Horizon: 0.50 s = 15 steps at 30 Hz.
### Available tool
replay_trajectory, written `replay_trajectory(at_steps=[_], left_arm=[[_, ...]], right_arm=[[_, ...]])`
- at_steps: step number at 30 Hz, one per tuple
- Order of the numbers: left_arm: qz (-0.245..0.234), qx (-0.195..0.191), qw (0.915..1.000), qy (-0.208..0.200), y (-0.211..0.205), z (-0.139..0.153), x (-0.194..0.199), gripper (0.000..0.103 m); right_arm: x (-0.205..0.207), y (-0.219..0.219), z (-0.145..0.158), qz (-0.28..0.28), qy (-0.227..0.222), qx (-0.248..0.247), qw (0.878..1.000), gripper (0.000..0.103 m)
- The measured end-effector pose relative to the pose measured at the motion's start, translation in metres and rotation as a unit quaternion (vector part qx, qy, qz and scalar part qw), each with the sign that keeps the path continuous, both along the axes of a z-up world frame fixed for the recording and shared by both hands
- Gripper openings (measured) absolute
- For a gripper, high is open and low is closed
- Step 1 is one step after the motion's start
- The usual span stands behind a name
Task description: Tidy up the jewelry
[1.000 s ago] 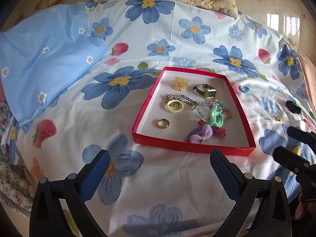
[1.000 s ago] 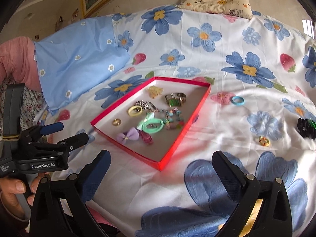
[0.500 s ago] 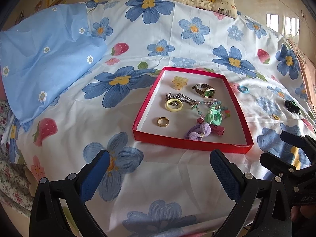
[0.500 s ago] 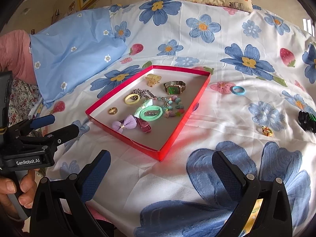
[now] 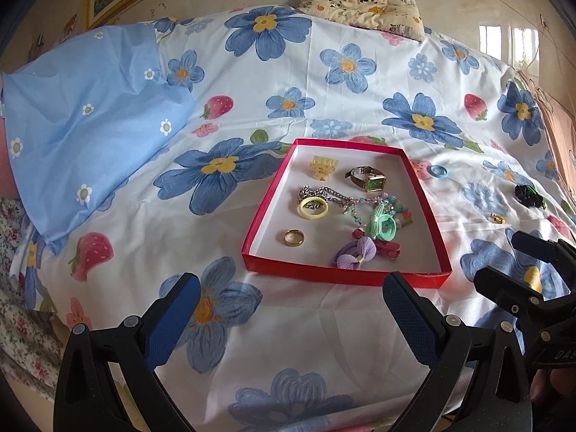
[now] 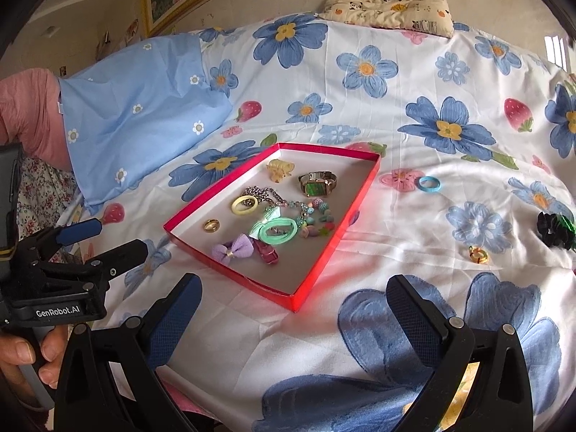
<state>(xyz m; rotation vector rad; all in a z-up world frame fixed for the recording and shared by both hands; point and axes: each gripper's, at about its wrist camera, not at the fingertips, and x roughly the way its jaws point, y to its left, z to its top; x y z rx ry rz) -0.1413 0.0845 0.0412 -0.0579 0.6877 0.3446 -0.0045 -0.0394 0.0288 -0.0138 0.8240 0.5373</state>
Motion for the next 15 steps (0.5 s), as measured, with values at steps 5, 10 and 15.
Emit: replay_trajectory(at_steps=[5,10,15], left_arm=[[0.002,0.001,1.0,0.003,0.0009,-0.0005,0.0008,0.102],[0.003,-0.006,1.0,0.006,0.0042,0.0,0.0028,0.102],[0.002,-0.006,1.0,0.005,0.0041,0.0,0.0029,0.103]], right_arm=[[-0.0001,0.0013,0.0,0.0,0.002,0.0,1.0,0.103],[-0.0002,0.0037,-0.0003,0.003,0.003,-0.002,1.0,0.103],[-0.001,0.0043,-0.0014,0.003,0.003,-0.002,1.0,0.103]])
